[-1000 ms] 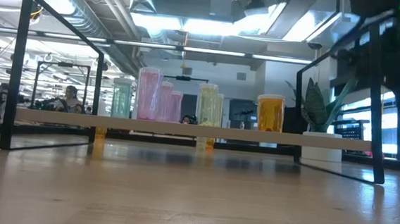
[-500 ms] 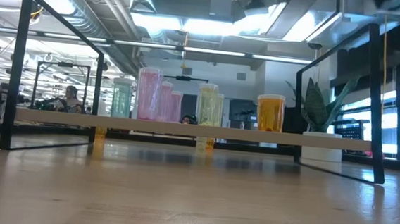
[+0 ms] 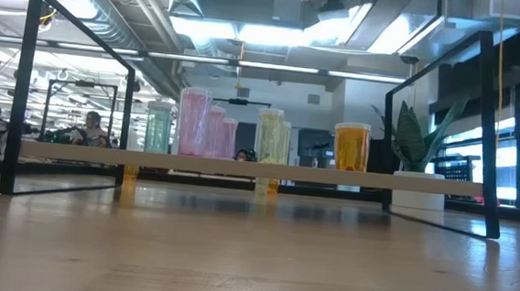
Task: Pick and place medicine bottles onto shelf by color
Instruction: Put the blue pill bottle on the shelf aligned with the other blue pill bottles
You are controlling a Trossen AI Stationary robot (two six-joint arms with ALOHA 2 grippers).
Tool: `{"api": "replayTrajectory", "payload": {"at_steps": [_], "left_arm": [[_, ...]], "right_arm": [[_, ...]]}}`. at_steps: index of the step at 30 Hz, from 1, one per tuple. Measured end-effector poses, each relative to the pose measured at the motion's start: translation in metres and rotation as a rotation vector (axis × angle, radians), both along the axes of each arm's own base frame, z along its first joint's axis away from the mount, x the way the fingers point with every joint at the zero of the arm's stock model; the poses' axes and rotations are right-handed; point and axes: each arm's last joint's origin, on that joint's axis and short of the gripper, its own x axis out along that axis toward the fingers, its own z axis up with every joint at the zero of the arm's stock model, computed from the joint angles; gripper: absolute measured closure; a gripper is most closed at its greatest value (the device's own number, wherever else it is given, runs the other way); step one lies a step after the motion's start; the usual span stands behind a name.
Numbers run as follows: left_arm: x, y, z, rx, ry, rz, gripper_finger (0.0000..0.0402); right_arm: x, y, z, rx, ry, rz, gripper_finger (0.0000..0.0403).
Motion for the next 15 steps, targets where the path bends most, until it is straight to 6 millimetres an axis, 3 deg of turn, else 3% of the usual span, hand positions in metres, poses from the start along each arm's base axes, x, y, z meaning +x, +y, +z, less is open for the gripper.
{"api": "replayTrajectory", "payload": {"at_steps": [8,15], "left_arm": [[0.000,0.000,0.000,0.001,0.000,-0.001,0.0182],[0.000,0.000,0.000,0.003,0.002,-0.001,0.0182]], "right_arm": [[0.054,0.057,-0.001,0.033,-0.064,0.157,0.0283],[0.111,0.070,-0.015,0.021,-0.138,0.323,0.0283]]}}
